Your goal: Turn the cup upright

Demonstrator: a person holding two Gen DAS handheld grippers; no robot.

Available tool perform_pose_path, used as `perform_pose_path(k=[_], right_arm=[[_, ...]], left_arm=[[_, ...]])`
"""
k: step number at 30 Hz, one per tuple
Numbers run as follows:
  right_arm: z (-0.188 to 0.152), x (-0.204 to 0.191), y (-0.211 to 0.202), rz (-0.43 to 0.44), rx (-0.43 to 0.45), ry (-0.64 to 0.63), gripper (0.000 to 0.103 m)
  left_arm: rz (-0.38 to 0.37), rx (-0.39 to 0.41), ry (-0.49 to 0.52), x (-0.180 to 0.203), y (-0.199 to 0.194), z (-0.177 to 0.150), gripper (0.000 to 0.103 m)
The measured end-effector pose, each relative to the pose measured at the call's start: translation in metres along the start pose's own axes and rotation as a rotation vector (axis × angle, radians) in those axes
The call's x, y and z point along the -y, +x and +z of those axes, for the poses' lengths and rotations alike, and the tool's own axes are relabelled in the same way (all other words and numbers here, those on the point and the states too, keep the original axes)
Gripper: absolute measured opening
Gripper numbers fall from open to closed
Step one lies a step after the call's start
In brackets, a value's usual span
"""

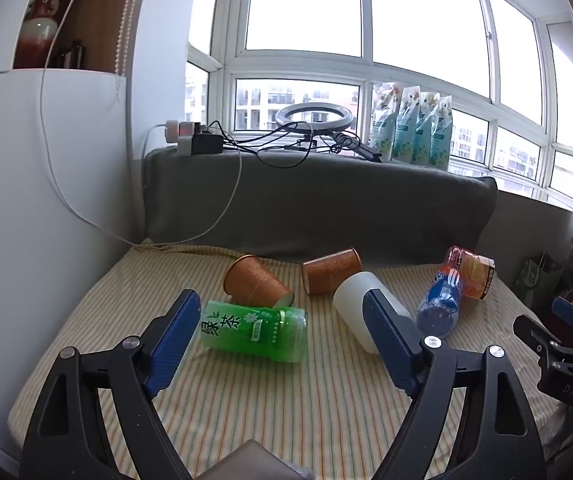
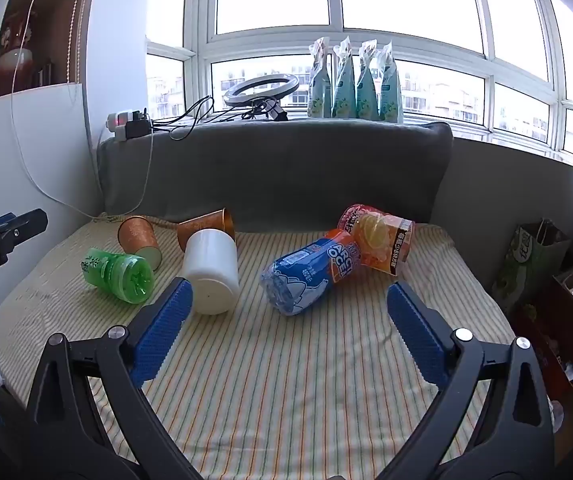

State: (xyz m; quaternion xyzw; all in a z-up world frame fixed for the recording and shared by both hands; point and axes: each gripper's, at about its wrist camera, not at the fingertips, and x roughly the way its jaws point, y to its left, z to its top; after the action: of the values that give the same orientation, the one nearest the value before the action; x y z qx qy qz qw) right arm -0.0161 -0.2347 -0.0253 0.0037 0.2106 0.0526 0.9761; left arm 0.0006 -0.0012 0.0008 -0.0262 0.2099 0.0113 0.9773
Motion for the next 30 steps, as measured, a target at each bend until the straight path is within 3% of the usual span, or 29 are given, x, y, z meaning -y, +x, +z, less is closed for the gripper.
perform_pose_path(k=[30], right_arm=[[0.0034,-0.0014,-0.0011,0.005,0.001,0.006,0.1]], left_arm=[[0.001,0.02,-0.001,-0.0017,-0.0061,0.0004,0.083]])
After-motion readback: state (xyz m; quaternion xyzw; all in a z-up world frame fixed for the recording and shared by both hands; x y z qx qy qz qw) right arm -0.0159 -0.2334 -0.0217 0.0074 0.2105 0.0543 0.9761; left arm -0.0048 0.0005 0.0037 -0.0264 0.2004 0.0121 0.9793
